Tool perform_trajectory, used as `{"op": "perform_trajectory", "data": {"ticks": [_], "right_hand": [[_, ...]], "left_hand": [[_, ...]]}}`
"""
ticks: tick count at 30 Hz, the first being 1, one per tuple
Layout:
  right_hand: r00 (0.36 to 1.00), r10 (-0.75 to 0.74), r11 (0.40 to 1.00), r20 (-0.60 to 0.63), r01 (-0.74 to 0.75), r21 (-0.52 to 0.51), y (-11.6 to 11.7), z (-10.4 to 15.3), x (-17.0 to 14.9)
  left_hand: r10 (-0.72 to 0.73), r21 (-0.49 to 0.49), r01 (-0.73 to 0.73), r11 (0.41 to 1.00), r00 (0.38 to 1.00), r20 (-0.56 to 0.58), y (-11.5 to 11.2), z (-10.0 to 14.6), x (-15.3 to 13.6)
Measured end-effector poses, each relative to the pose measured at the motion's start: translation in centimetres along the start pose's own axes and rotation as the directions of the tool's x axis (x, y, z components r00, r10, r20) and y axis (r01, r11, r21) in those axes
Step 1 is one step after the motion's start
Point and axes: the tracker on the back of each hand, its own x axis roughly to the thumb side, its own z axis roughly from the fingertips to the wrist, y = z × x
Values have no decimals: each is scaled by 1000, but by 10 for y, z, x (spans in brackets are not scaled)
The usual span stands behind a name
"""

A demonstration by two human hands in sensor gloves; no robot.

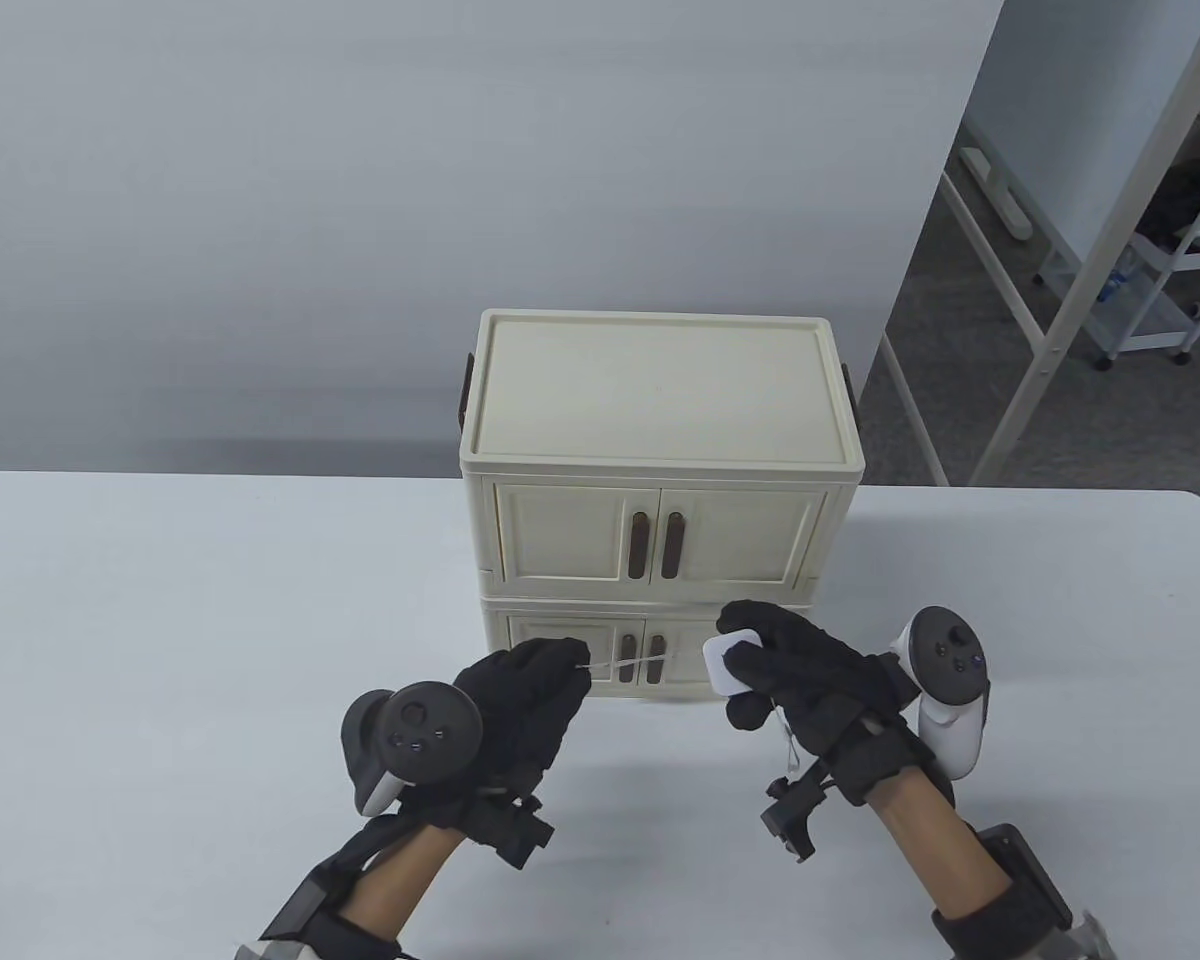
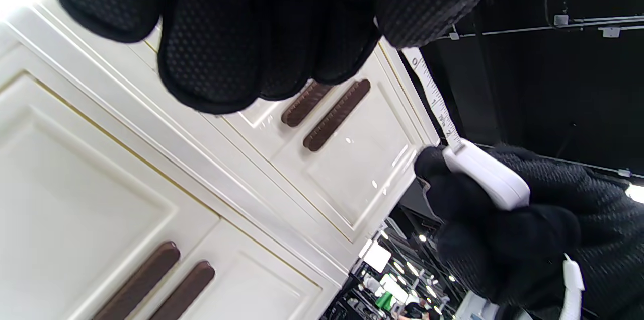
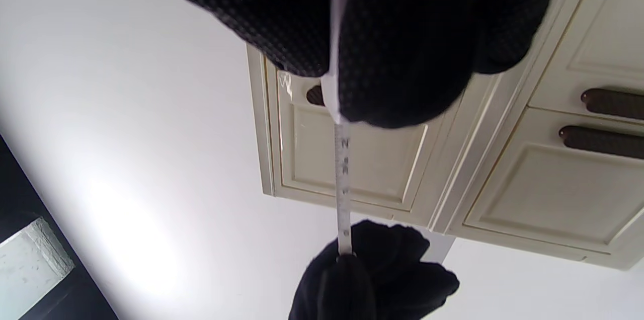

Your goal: Stretch auto-lock soft tape measure across cabinet tops

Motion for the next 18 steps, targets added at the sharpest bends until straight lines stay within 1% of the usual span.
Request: {"op": "perform_trajectory", "data": {"ticks": [6, 9, 11, 12, 14, 18], "right_hand": [[1000, 25, 995, -1, -25, 96, 30, 0, -11], [999, 46, 989, -20, -42, 139, 42, 3, -18], [998, 49, 990, -29, -45, 134, 44, 3, -21], [999, 40, 988, -32, -35, 152, 44, 2, -23], [999, 28, 987, -29, -23, 162, 45, 3, -25], [999, 38, 986, -28, -33, 163, 46, 6, -29]], "left_hand": [[-6, -67, 8, 998, 1000, 31, -24, 5, 8], [5, -88, -1, 996, 999, 41, -33, 8, 11], [-7, -88, 11, 996, 999, 44, -35, 11, 12], [-20, -90, 25, 996, 998, 56, -35, 13, 11], [-8, -89, 16, 996, 996, 86, -37, 14, 11], [14, -113, -4, 994, 996, 85, -40, 17, 8]]}}
